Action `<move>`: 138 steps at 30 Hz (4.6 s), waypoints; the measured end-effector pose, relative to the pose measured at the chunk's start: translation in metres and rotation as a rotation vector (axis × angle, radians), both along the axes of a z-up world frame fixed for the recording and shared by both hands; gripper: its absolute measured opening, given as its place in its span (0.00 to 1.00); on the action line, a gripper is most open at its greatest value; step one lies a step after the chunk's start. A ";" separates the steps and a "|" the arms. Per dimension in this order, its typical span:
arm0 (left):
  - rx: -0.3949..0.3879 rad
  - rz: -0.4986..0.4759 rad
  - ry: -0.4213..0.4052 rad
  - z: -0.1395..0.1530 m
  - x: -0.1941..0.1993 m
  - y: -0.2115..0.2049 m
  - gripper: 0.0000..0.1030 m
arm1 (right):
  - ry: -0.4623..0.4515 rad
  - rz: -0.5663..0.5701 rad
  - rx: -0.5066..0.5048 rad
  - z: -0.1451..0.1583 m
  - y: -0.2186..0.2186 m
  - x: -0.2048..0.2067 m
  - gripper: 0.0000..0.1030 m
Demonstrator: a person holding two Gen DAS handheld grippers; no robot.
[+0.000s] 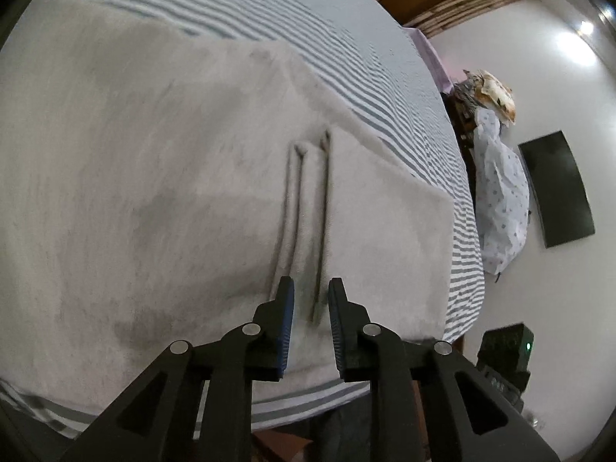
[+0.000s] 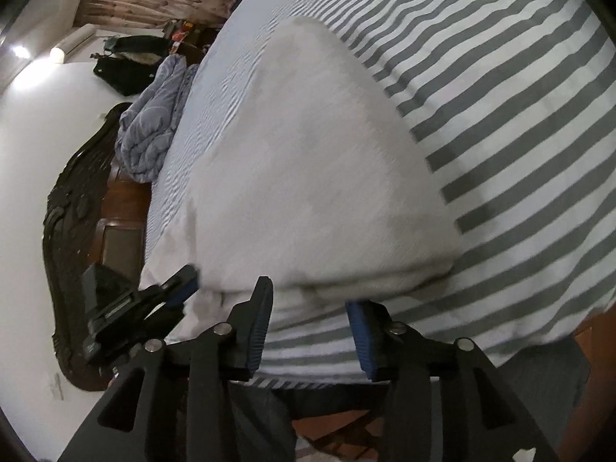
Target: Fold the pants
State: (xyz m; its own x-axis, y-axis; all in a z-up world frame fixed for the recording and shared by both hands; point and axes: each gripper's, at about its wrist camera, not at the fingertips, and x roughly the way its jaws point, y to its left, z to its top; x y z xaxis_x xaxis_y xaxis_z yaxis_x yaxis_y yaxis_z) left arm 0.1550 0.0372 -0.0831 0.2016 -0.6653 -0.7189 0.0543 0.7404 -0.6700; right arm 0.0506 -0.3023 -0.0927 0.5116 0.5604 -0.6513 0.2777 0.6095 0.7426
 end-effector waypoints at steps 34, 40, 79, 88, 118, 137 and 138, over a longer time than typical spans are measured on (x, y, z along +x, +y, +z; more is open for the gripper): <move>-0.073 0.022 0.063 -0.009 0.009 0.001 0.53 | -0.075 -0.061 0.198 -0.022 -0.006 0.019 0.38; 0.052 -0.015 0.002 0.003 0.015 -0.030 0.36 | -0.092 -0.067 0.174 -0.019 -0.007 0.020 0.38; 0.116 0.053 -0.061 -0.001 0.012 0.021 0.17 | -0.001 -0.114 0.063 -0.020 -0.011 0.016 0.16; 0.181 0.011 -0.094 0.004 0.012 0.015 0.21 | 0.021 -0.089 0.040 -0.015 -0.013 0.009 0.19; 0.343 -0.131 -0.338 0.024 -0.024 -0.040 0.35 | -0.137 0.081 -0.450 0.074 0.002 0.087 0.37; 0.284 -0.126 -0.331 0.009 -0.024 -0.031 0.35 | -0.034 0.220 -0.654 0.046 0.028 0.111 0.35; 0.280 -0.125 -0.330 0.009 -0.024 -0.031 0.35 | -0.037 0.222 -0.657 0.046 0.029 0.103 0.35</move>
